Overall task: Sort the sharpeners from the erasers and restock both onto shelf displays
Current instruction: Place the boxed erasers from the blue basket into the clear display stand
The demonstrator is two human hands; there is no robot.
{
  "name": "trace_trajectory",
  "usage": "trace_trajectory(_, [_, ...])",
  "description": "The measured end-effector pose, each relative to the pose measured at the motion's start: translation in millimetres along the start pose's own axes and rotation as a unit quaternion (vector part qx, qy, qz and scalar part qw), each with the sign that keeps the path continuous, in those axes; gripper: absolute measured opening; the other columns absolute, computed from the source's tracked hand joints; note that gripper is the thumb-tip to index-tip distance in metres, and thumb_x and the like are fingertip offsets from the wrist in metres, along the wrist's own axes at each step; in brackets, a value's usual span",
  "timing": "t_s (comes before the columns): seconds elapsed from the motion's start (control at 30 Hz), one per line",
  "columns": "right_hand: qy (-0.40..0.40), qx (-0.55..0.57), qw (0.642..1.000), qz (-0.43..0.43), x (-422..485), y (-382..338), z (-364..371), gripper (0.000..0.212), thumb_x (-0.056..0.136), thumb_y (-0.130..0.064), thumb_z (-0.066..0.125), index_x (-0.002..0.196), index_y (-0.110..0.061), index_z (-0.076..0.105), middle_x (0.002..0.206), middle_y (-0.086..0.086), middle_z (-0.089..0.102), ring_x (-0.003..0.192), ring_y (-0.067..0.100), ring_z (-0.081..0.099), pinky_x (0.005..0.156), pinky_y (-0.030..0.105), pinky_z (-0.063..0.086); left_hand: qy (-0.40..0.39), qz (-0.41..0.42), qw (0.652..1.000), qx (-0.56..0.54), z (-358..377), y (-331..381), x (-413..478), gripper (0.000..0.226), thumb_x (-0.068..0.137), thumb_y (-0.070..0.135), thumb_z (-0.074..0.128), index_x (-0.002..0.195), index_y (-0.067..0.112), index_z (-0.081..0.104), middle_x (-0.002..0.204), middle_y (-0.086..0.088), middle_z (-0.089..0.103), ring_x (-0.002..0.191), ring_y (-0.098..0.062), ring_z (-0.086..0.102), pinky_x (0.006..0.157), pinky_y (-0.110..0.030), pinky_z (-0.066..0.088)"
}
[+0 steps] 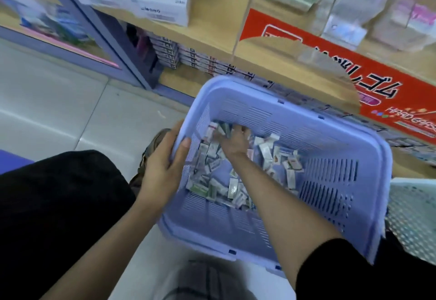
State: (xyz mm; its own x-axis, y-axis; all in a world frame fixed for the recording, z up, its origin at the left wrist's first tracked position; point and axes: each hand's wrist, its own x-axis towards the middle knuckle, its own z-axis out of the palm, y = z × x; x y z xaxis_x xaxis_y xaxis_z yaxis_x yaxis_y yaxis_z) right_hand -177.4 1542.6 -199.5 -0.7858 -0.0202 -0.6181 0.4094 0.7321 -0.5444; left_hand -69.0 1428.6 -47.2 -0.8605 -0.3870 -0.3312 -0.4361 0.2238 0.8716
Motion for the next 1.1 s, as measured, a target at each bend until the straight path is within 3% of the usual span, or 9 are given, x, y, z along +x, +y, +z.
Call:
trace_trajectory(0.1, [0.011, -0.008, 1.000, 0.024, 2, -6, 21, 0.074, 0.080, -0.042, 0.070, 0.138, -0.013, 0.033, 0.146, 0.014, 0.026, 0.125, 0.040, 0.040, 0.099, 0.043, 0.036, 0.004, -0.009, 1.000, -0.018, 1, 3, 0, 0.035, 0.099, 0.022, 0.042, 0.134, 0.026, 0.045, 0.105, 0.028, 0.055, 0.094, 0.022, 0.052, 0.074, 0.001, 0.037])
trace_trajectory(0.43, [-0.051, 0.124, 0.991, 0.027, 13, -8, 23, 0.074, 0.076, -0.016, 0.076, 0.134, -0.011, 0.030, 0.140, 0.009, 0.045, 0.127, 0.027, 0.045, 0.105, 0.041, 0.038, -0.009, -0.006, 0.999, -0.030, 0, -1, 2, 0.041, 0.096, 0.031, 0.041, 0.136, 0.022, 0.046, 0.113, 0.020, 0.057, 0.098, 0.013, 0.055, 0.075, -0.004, 0.040])
trace_trajectory(0.53, [-0.095, 0.190, 0.976, 0.054, 14, -2, 17, 0.074, 0.073, -0.011, 0.079, 0.131, -0.017, 0.033, 0.140, 0.001, 0.045, 0.121, 0.025, 0.050, 0.084, 0.042, 0.054, -0.006, 0.001, 1.000, -0.030, 0, -3, 1, 0.043, 0.094, 0.034, 0.041, 0.135, 0.022, 0.047, 0.113, 0.019, 0.057, 0.099, 0.011, 0.055, 0.076, -0.005, 0.041])
trace_trajectory(0.63, [-0.103, 0.224, 0.967, 0.060, 8, 1, 13, 0.060, 0.072, -0.008, 0.077, 0.117, -0.020, 0.038, 0.134, 0.000, 0.050, 0.099, 0.023, 0.060, 0.058, 0.031, 0.052, -0.007, 0.002, 0.999, -0.036, 0, -1, 1, 0.040, 0.094, 0.034, 0.040, 0.133, 0.024, 0.047, 0.110, 0.018, 0.058, 0.096, 0.010, 0.056, 0.074, -0.004, 0.041])
trace_trajectory(0.8, [-0.096, 0.211, 0.973, 0.017, -19, 1, 0, 0.060, 0.070, -0.004, 0.078, 0.111, -0.024, 0.039, 0.128, 0.005, 0.055, 0.098, 0.031, 0.063, 0.080, 0.046, 0.053, -0.001, 0.007, 1.000, -0.018, -1, 1, -2, 0.033, 0.097, 0.032, 0.040, 0.129, 0.028, 0.046, 0.103, 0.020, 0.057, 0.090, 0.014, 0.055, 0.070, -0.003, 0.041])
trace_trajectory(0.9, [-0.085, 0.229, 0.970, -0.015, -48, -4, -28, 0.054, 0.074, 0.000, 0.076, 0.108, -0.021, 0.039, 0.124, 0.000, 0.055, 0.088, 0.024, 0.062, 0.067, 0.034, 0.054, -0.014, 0.005, 1.000, -0.004, -2, 3, -2, 0.034, 0.099, 0.033, 0.039, 0.132, 0.028, 0.045, 0.104, 0.021, 0.056, 0.089, 0.015, 0.055, 0.068, -0.003, 0.042])
trace_trajectory(0.97, [-0.074, 0.222, 0.971, -0.043, -69, -8, -53, 0.053, 0.074, -0.004, 0.076, 0.109, -0.023, 0.040, 0.127, 0.000, 0.054, 0.097, 0.024, 0.061, 0.073, 0.033, 0.055, -0.019, 0.011, 1.000, 0.021, -4, 0, -2, 0.034, 0.100, 0.034, 0.039, 0.132, 0.025, 0.047, 0.104, 0.010, 0.058, 0.094, 0.003, 0.057, 0.078, -0.013, 0.047])
trace_trajectory(1.03, [-0.064, 0.220, 0.970, -0.080, -93, -16, -83, 0.053, 0.076, -0.007, 0.076, 0.111, -0.024, 0.041, 0.126, -0.005, 0.052, 0.095, 0.017, 0.059, 0.078, 0.032, 0.054, 0.001, 0.045, 0.993, 0.113, -7, -2, 1, 0.041, 0.100, 0.040, 0.038, 0.131, 0.017, 0.051, 0.113, -0.007, 0.059, 0.106, -0.021, 0.054, 0.092, -0.038, 0.046])
trace_trajectory(1.1, [-0.065, 0.231, 0.965, -0.110, -121, -29, -116, 0.050, 0.079, -0.004, 0.074, 0.114, -0.020, 0.042, 0.119, -0.011, 0.047, 0.079, 0.007, 0.055, 0.064, 0.019, 0.051, 0.030, 0.070, 0.978, 0.192, -10, 6, 0, 0.053, 0.096, 0.043, 0.039, 0.130, 0.006, 0.053, 0.124, -0.019, 0.053, 0.116, -0.035, 0.047, 0.097, -0.046, 0.041])
